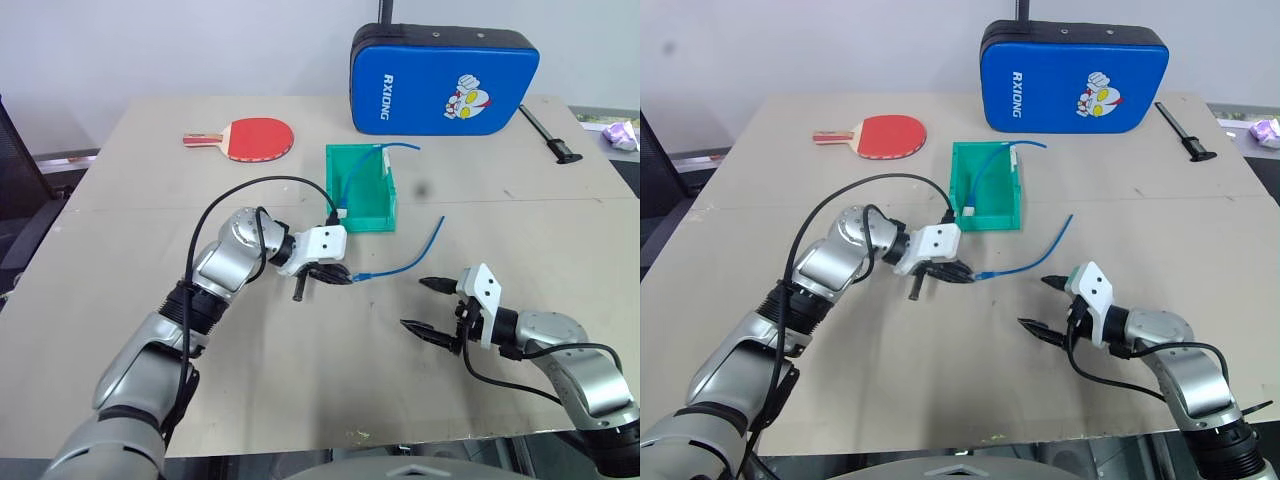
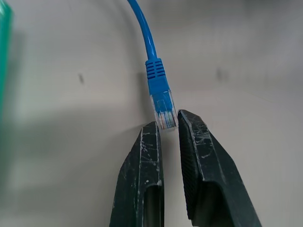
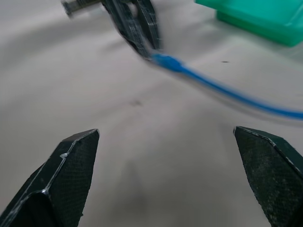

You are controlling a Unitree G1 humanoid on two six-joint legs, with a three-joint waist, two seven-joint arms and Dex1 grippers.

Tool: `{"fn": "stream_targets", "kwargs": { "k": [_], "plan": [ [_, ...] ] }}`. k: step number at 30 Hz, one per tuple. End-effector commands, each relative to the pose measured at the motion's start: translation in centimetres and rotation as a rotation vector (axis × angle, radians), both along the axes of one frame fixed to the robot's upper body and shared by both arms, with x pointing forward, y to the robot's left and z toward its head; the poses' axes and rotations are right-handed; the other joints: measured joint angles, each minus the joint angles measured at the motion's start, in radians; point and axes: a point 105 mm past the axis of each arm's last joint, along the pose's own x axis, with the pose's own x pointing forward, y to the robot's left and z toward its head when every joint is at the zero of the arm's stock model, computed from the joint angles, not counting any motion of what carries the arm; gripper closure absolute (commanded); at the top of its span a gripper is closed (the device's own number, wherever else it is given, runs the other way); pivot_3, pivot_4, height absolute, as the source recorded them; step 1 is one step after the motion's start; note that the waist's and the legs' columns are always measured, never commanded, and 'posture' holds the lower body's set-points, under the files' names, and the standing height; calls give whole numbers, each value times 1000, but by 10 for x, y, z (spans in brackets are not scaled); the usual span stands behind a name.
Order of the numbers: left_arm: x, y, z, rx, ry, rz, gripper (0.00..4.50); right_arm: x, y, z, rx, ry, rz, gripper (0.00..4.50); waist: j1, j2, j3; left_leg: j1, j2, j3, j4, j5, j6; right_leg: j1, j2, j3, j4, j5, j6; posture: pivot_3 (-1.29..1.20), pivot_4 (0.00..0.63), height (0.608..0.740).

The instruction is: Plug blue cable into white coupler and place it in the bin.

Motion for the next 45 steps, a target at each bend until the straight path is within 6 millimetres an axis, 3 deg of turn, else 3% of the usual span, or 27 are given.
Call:
{"fn": "stream_targets", "kwargs": {
  "k": [1, 3, 7, 12, 17, 22, 32, 43, 45],
  "plan": [
    [-5, -6, 26, -155, 19, 23, 4434, -11, 2, 16, 133, 103, 29, 0, 0, 0, 0, 0, 0, 0, 0, 0, 0, 0, 0, 0, 0, 0, 0, 0, 150, 728],
    [-10, -8, 30, -215, 63, 37, 4434, -14, 2, 20, 188, 156, 44, 0, 0, 0, 0, 0, 1, 0, 0, 0, 0, 0, 0, 0, 1, 0, 0, 0, 150, 728],
    [-31, -19, 43, -386, 230, 25, 4434, 4, 5, 38, 336, 149, -5, 0, -3, 0, 0, 2, 2, 1, 0, 0, 0, 0, 0, 1, 2, 0, 0, 0, 150, 728],
    [-51, -25, 58, -505, 384, -6, 4434, 9, 16, 63, 474, 174, 67, 0, -2, 0, 0, 3, 2, 0, 1, 0, 0, 0, 0, 1, 5, 0, 0, 0, 150, 728],
    [-56, -23, 68, -561, 451, -6, 4434, -1, 20, 94, 625, 210, 196, 0, -1, 0, 0, 3, 1, 0, 1, 0, 0, 0, 0, 1, 5, 0, 0, 0, 150, 728],
    [-57, -21, 66, -565, 476, 9, 4434, -2, 18, 105, 684, 222, 209, 0, -2, 0, 0, 3, 1, 0, 0, 0, 0, 0, 0, 1, 4, 0, 0, 0, 150, 728],
    [-57, -21, 68, -571, 474, 10, 4500, -3, 23, 95, 621, 254, 195, 4484, -2, 0, 0, 3, 1, 1, 0, 0, 0, 0, 0, 1, 4, 0, 0, 0, 150, 728],
    [-49, -23, 73, -622, 405, 33, 4500, 1, 23, 96, 639, 269, 180, 4484, -1, 0, 0, 3, 1, 1, 0, 0, 0, 0, 0, 1, 4, 0, 0, 0, 150, 728],
    [-49, -21, 73, -619, 383, 36, 3511, 3, 22, 97, 650, 269, 179, 4500, -2, 0, 0, 2, 1, 1, 0, 0, 0, 0, 0, 1, 3, 0, 0, 0, 150, 728]
  ]
}}
